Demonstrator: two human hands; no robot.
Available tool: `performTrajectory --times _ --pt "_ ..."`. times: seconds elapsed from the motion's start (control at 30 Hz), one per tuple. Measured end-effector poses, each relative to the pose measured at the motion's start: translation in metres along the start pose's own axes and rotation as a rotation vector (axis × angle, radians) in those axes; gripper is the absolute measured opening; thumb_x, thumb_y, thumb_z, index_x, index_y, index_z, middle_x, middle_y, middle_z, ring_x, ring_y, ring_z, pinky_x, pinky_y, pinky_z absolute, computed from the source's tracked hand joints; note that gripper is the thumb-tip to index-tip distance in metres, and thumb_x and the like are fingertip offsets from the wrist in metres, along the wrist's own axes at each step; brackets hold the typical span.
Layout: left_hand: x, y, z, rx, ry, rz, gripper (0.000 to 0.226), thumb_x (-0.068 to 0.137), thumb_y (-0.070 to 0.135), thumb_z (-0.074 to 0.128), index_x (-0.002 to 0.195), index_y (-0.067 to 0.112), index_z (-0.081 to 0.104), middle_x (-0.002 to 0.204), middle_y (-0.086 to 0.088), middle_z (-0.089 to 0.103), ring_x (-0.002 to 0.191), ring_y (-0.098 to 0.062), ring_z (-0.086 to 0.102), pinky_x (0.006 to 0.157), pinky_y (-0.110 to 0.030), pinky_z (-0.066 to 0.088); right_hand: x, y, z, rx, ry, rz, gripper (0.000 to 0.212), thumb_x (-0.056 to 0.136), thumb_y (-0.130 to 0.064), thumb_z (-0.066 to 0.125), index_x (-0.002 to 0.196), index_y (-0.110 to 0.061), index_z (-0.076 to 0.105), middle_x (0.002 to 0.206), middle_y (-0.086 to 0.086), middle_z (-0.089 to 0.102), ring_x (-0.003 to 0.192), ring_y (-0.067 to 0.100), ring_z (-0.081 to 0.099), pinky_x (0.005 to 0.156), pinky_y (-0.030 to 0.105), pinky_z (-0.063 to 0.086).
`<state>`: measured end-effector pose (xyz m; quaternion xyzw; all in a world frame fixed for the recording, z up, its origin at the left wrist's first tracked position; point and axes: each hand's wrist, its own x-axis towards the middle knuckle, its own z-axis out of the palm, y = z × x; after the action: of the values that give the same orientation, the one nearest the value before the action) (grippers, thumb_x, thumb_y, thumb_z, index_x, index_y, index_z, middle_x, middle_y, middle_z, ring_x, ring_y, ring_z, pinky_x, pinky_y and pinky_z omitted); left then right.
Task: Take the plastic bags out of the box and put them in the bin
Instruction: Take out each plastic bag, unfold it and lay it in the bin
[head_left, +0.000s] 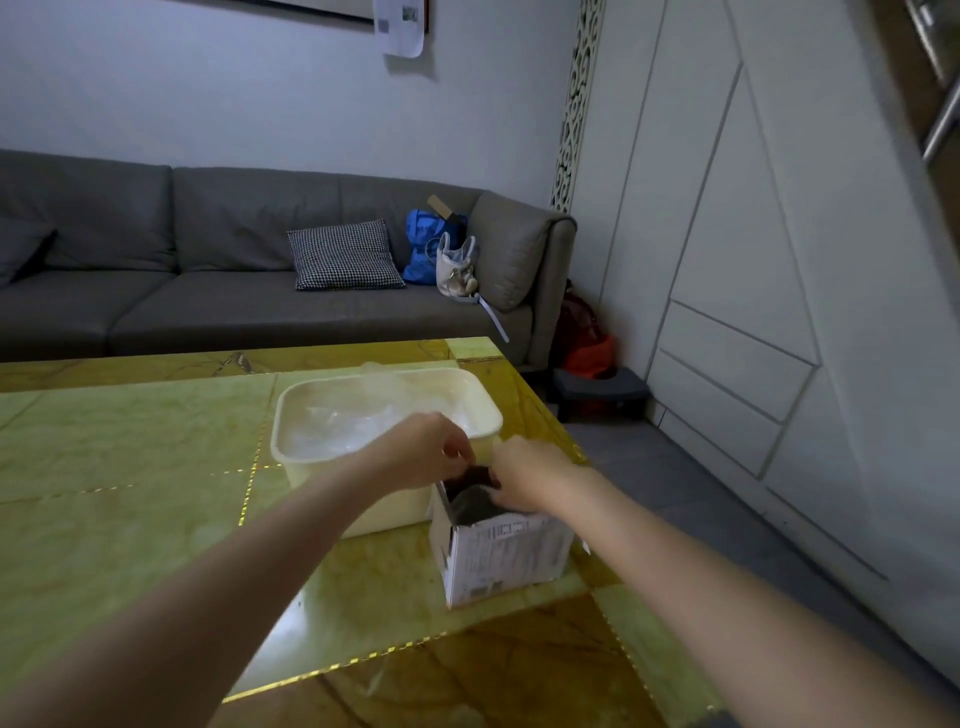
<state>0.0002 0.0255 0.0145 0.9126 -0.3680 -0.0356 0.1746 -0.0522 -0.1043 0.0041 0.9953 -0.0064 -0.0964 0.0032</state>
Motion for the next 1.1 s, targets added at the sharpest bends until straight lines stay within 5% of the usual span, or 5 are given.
performTrajectory --times 0.27,0.53,0.73,0.9,1.1 --pt "0.0 0.008 0.014 0.072 -0.082 -0.067 0.026 0.09 0.024 0.055 0.112 0.018 0.068 0.107 -0.004 0.067 0.083 -0.013 0.053 0.061 -0.012 0.038 -0.002 0.013 -0.009 0.356 0.204 0.066 0.007 0.083 -0.015 0.07 0.083 -0.008 0.07 0.092 0.007 0.068 0.087 0.021 0.063 0.069 0.031 0.049" --pt "0.003 0.012 0.005 -0.082 0.246 -0.082 0.015 0.085 0.02 0.065 0.091 0.008 0.072 0.082 -0.001 0.064 0.076 -0.017 0.057 0.068 -0.028 0.046 -0.014 0.029 -0.036 0.896 0.312 0.051 0.018 0.08 -0.012 0.072 0.069 -0.015 0.058 0.069 -0.003 0.055 0.061 0.009 0.049 0.05 0.021 0.038" --pt "0.006 0.026 -0.028 -0.814 0.314 -0.183 0.013 0.088 0.018 0.06 0.078 0.012 0.054 0.09 -0.009 0.058 0.085 -0.021 0.056 0.081 -0.036 0.05 -0.006 0.03 -0.053 1.078 0.661 0.096 0.014 0.088 -0.025 0.062 0.091 -0.013 0.057 0.101 0.006 0.056 0.089 0.018 0.055 0.069 0.027 0.047" --pt "-0.004 0.022 -0.035 -1.069 0.239 -0.224 0.015 0.092 0.019 0.054 0.079 0.014 0.05 0.097 -0.009 0.059 0.097 -0.025 0.058 0.095 -0.042 0.044 -0.004 0.025 -0.052 1.407 0.246 0.19 0.067 0.073 -0.062 0.067 0.117 -0.013 0.058 0.115 0.007 0.063 0.096 0.022 0.062 0.084 0.036 0.049" --pt "-0.017 0.006 -0.038 -1.303 -0.046 -0.283 0.026 0.083 0.035 0.058 0.102 0.017 0.056 0.119 -0.008 0.058 0.112 -0.031 0.056 0.094 -0.05 0.045 -0.009 0.021 -0.052 1.487 0.462 0.127 0.037 0.087 -0.009 0.065 0.123 -0.004 0.057 0.1 0.008 0.066 0.069 0.012 0.059 0.051 0.018 0.043"
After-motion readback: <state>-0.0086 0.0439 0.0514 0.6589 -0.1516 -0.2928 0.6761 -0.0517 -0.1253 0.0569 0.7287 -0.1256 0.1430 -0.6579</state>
